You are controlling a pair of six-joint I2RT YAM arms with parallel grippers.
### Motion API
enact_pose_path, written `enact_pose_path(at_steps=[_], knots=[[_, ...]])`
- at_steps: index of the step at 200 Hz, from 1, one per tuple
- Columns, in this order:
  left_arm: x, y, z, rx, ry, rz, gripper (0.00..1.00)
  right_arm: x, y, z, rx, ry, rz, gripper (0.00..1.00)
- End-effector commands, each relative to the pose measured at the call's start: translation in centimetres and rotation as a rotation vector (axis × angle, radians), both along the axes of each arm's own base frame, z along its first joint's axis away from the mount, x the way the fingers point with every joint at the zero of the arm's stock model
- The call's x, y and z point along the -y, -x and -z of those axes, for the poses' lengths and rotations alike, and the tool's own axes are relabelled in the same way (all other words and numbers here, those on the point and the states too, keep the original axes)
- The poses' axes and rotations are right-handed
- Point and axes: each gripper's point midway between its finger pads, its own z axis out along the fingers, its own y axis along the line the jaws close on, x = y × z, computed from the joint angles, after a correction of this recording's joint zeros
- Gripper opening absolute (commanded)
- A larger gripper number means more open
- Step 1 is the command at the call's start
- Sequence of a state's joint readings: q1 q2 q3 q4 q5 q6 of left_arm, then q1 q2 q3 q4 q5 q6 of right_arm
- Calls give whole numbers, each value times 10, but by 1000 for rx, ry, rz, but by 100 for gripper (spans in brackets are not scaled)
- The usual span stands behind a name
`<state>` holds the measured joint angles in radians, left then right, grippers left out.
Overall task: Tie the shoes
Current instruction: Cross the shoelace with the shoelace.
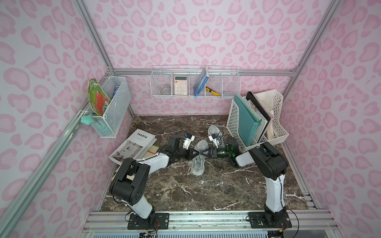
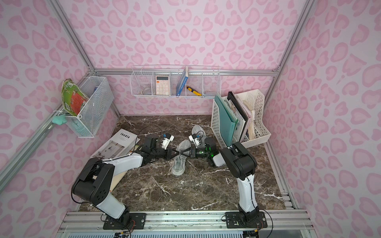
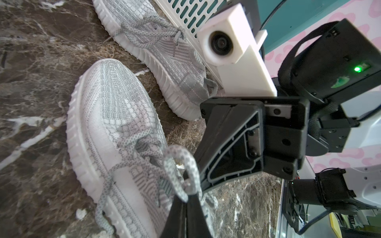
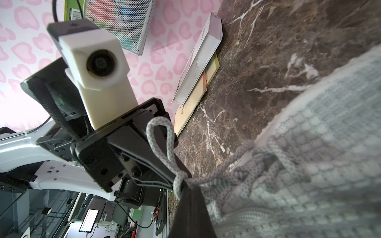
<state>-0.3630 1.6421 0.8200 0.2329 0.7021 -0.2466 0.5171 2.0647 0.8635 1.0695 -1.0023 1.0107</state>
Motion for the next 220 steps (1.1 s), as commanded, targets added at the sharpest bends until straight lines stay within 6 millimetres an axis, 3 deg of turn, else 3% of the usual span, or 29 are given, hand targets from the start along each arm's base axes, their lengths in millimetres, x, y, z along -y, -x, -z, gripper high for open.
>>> enact_pose_path(at_steps=[1, 83, 155, 220], knots=[[2, 4, -7, 17, 17, 34, 2, 3, -8, -2, 50, 12, 33, 0], [0, 3, -3, 13, 5, 23, 20, 3, -7, 0, 66, 25, 20, 0], [1, -1, 2, 2, -4, 20, 8, 2, -1, 0, 68, 30, -10, 0], [-1, 0, 10, -2, -35, 34, 22, 2, -3, 4, 78, 62, -13, 9]])
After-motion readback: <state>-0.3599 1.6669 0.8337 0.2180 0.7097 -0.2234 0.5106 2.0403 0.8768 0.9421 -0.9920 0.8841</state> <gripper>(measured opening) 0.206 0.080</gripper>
